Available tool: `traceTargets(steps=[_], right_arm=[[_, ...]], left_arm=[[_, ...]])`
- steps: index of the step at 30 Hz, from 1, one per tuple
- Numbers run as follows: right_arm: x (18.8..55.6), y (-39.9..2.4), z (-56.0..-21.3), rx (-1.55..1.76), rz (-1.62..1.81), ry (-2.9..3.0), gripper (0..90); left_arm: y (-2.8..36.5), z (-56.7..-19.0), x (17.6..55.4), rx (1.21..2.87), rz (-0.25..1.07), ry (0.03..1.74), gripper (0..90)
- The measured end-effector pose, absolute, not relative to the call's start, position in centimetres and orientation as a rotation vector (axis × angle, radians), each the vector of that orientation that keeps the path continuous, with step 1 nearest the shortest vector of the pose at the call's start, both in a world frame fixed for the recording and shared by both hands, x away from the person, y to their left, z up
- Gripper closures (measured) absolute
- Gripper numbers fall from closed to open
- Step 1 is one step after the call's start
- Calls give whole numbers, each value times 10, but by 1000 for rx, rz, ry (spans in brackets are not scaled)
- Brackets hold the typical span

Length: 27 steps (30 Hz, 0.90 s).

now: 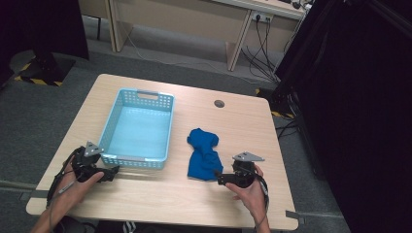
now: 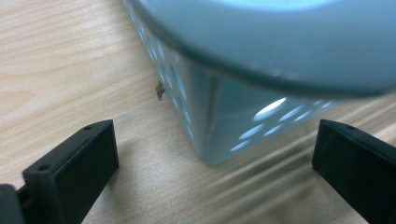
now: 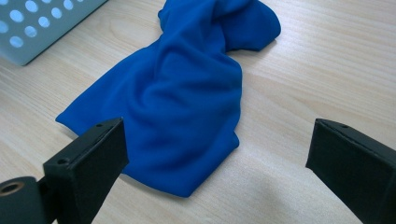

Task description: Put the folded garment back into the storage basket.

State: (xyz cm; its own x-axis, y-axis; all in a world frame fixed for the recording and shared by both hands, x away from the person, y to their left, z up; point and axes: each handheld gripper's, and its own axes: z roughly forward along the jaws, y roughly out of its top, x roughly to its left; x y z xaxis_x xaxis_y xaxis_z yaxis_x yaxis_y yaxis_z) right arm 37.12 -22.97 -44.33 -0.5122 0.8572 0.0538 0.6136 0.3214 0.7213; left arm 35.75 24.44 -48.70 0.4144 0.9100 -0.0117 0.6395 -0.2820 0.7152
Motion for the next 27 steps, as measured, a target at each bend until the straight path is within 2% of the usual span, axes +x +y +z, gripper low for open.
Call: traceTargets(steps=[27], right_arm=[[393,-199,-438,1297,1000,2276,62]], left_arm=[[244,-487,358,2027,536,1309,0]])
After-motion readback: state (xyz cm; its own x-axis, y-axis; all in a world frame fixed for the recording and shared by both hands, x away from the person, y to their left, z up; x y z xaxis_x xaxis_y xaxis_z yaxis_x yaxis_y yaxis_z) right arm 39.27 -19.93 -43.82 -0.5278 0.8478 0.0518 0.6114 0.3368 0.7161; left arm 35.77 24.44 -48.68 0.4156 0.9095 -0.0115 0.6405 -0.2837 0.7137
